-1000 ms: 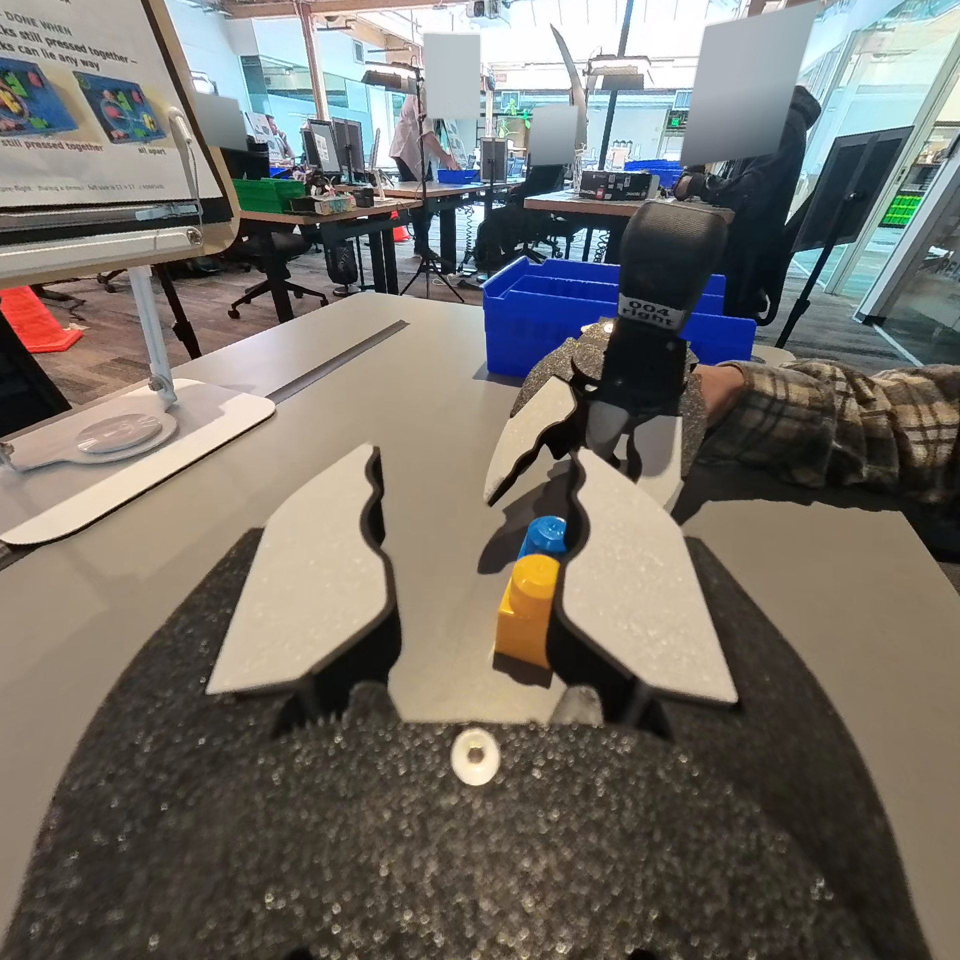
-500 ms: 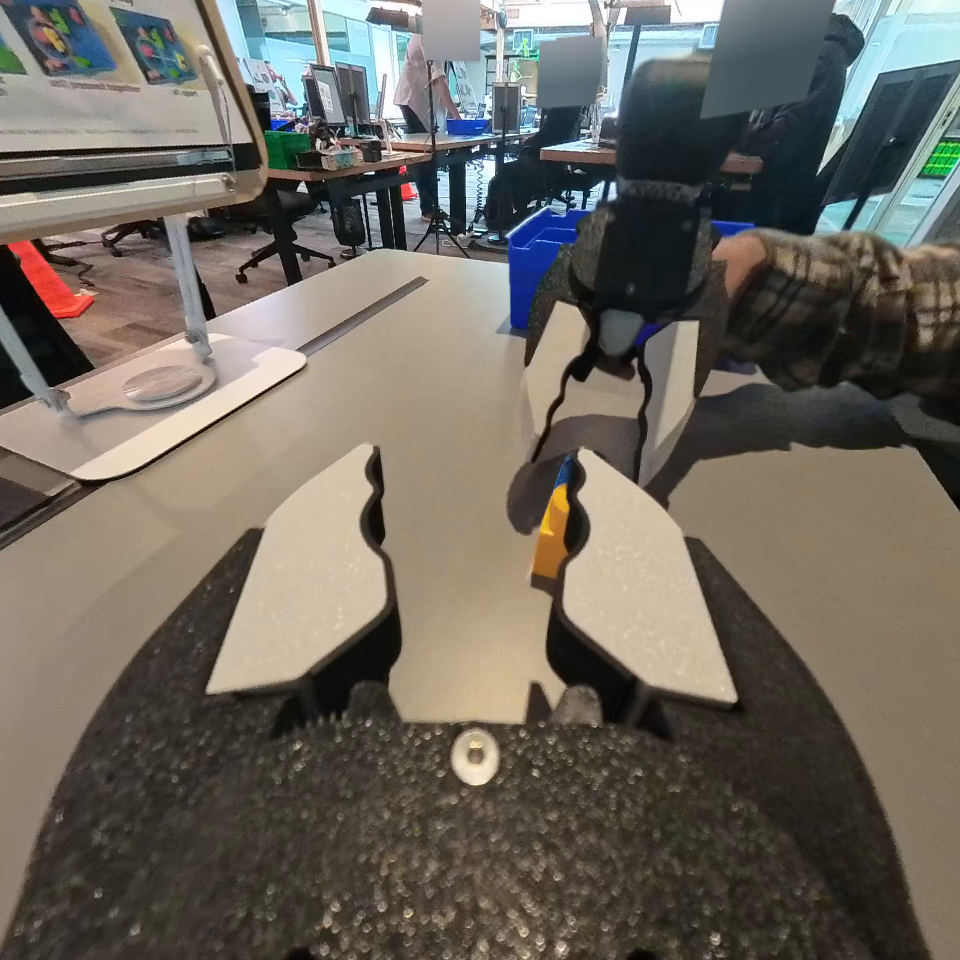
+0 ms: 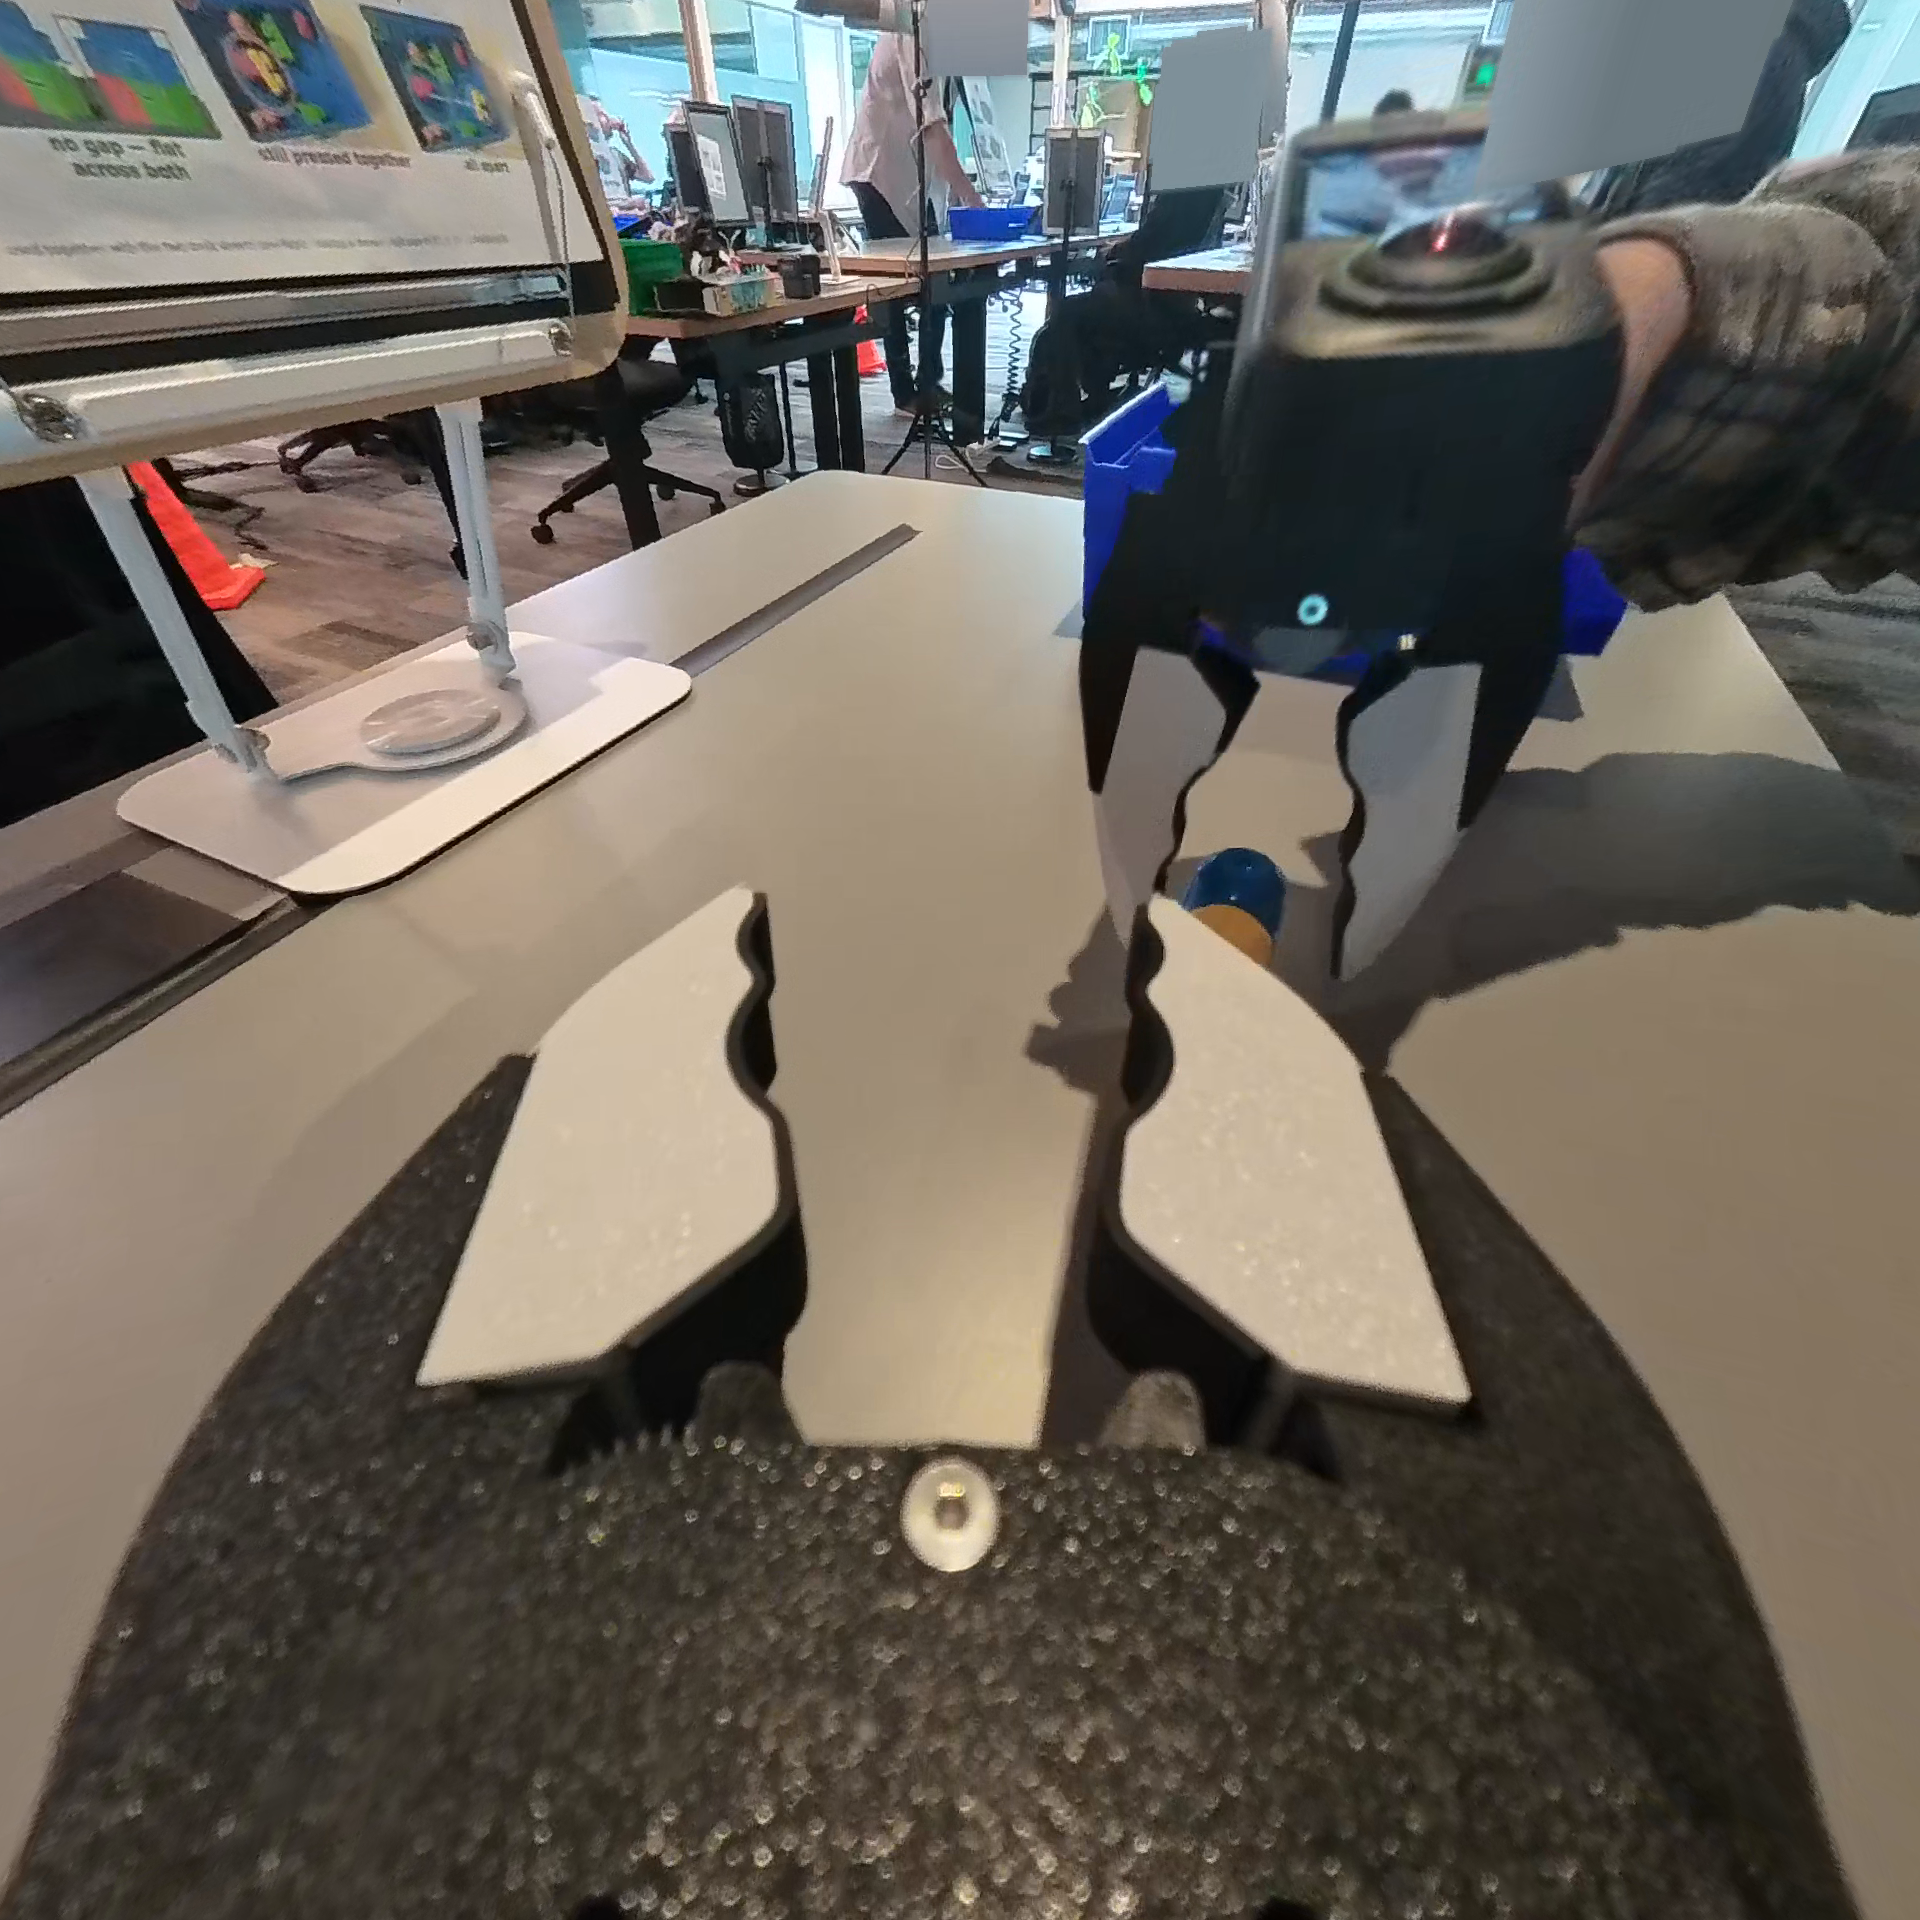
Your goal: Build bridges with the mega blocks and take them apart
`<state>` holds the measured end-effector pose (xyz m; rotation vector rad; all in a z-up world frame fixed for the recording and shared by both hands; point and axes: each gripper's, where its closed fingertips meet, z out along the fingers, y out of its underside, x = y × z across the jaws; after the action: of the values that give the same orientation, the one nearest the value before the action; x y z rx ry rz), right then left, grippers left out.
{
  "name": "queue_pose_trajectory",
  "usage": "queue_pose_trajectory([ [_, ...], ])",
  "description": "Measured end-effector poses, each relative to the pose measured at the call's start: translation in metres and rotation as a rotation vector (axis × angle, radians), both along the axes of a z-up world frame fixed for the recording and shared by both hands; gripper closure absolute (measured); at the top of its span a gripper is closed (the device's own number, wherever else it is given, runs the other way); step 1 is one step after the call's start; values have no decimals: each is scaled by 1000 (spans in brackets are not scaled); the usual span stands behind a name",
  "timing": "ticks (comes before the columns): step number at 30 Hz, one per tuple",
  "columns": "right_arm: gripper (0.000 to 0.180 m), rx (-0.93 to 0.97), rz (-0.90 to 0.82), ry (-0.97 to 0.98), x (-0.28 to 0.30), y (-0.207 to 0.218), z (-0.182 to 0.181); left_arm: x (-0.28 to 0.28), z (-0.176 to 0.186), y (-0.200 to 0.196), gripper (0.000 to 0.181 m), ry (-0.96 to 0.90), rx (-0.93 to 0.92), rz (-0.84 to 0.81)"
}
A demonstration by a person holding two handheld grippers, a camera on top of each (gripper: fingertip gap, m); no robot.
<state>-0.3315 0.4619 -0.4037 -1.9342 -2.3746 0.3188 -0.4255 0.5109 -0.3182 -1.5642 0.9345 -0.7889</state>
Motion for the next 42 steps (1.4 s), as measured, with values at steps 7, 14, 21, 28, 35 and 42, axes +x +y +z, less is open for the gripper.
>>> queue_pose_trajectory([
  [7,135,-39,-51,-24,-2,1,-6,3,-1,-1,116,19,4,-5],
  [14,144,-69,-66,-41,-2,1,-13,4,-5,-1,116,26,-7,-12],
  [21,145,-59,-36,-36,-2,2,-12,9,-15,-3,115,64,-31,-35],
  [28,145,-47,-52,-14,-5,6,-5,8,-16,-3,116,67,-35,-35],
  [35,144,-46,-92,-32,-2,7,-11,9,-17,-4,116,73,-39,-42],
  [42,135,-16,-64,18,-6,8,-7,10,-17,-5,116,73,-42,-50],
])
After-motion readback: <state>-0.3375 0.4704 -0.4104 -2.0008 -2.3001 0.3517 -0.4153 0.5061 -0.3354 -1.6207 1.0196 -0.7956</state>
